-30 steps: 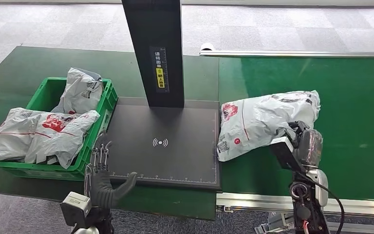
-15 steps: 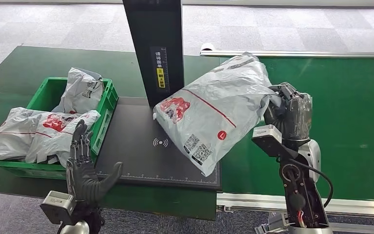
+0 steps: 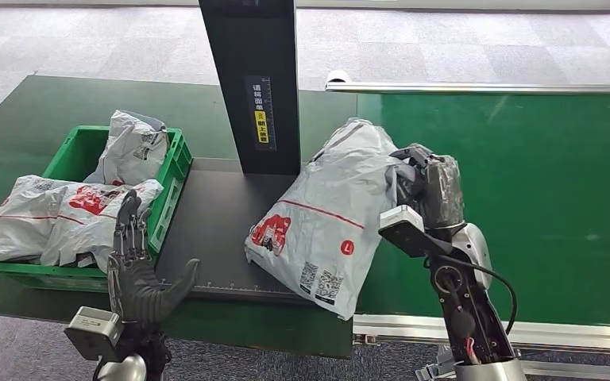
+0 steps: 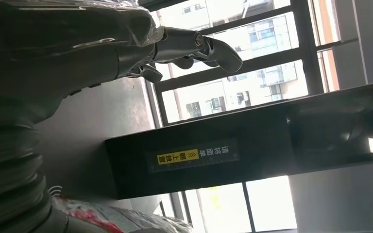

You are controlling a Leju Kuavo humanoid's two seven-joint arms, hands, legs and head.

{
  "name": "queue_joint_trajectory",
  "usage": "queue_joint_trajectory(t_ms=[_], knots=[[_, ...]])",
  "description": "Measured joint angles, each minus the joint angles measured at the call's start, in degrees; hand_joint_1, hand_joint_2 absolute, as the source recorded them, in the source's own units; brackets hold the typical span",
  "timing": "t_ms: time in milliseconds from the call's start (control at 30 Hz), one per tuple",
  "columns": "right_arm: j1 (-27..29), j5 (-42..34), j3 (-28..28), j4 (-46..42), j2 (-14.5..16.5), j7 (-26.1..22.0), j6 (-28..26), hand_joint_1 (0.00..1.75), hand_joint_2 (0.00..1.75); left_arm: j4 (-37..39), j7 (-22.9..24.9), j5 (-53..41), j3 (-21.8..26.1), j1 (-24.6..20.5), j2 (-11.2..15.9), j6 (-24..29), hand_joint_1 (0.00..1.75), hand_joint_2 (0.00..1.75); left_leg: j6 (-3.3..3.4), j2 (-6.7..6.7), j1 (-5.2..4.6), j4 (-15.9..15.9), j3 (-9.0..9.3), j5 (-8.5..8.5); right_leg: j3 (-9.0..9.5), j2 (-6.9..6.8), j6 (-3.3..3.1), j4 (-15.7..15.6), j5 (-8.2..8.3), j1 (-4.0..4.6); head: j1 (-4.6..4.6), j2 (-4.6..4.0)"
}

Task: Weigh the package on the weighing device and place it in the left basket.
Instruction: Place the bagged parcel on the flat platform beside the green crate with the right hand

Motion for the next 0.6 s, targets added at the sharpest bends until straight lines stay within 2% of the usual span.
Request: queue_joint_trajectory(t_ms=[67,167,233,400,600], knots=[[-0.20,1.31,1.94,3.30,0.91,1.88,1.23,0.00,1.75,0.03,0.00,0.38,0.02,-0.01,0.00,0.50,0.00,1.75,-0.01,-0.02,0.03,0.00,0.00,0.00,0.00,0.00,0.00,0.00,0.00,0.03,-0.01,0.00],[-0.59,3.43,4.69,9.53,1.94,6.79,3.71,0.00,1.75,0.05,0.00,0.72,0.10,0.09,0.00,1.04,0.00,1.75,-0.01,-0.05,0.04,0.00,-0.02,0.01,0.00,0.00,-0.01,0.01,-0.01,0.05,0.00,0.00],[-0.93,3.41,5.95,13.94,2.40,8.45,5.40,0.00,1.75,0.07,0.00,0.78,0.30,0.22,0.00,1.08,0.00,1.75,-0.01,-0.05,0.03,0.00,-0.02,0.01,0.00,0.00,-0.01,0.01,-0.01,0.04,0.01,0.00],[-0.98,0.87,7.38,21.64,2.91,7.10,9.14,0.00,1.75,0.02,0.42,0.42,0.68,1.11,-0.30,0.34,0.00,1.75,-0.01,-0.05,0.01,0.01,-0.04,0.00,-0.02,-0.01,0.00,0.00,-0.01,0.02,0.01,0.00],[-0.55,-2.91,8.28,24.37,3.04,4.92,13.41,0.00,1.75,0.15,1.44,-0.21,0.78,1.27,-0.95,-1.39,0.00,1.75,-0.01,-0.05,0.01,0.01,-0.02,0.00,-0.03,0.00,0.00,0.00,-0.01,0.02,0.01,0.00]])
